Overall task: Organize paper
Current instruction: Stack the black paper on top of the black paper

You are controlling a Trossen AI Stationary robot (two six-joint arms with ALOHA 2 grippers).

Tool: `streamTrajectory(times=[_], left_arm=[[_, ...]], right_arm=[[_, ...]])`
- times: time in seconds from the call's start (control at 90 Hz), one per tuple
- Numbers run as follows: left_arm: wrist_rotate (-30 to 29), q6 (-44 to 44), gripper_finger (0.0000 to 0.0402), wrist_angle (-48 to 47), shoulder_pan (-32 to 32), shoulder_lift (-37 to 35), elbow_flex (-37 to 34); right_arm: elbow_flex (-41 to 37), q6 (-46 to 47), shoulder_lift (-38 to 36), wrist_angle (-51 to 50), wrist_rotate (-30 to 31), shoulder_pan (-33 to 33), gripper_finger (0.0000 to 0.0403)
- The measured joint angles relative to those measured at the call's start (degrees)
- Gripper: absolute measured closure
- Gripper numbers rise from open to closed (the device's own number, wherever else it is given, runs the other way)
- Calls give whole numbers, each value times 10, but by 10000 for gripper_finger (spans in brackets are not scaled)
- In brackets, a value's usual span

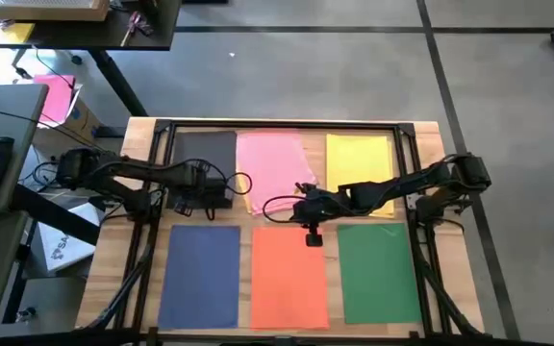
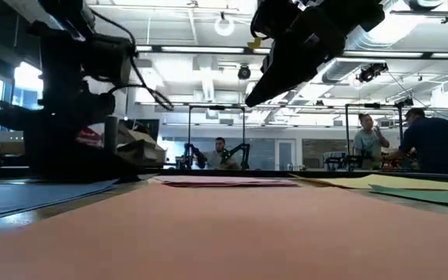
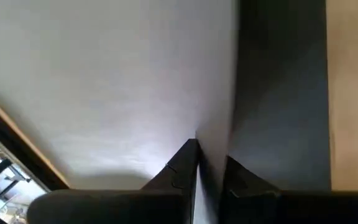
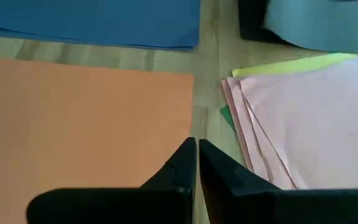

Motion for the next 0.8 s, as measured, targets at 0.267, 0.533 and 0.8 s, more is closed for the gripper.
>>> streamTrajectory(times=[0.267,0.533,0.8], left_arm=[[29,-34,355,6,-1,0,-34],[24,-52,371,9,-1,0,-34],[40,-64,394,26,-1,0,-34]], right_arm=[[0,-6,0,0,0,0,403],[0,-9,0,0,0,0,402],[0,-9,0,1,0,0,402]])
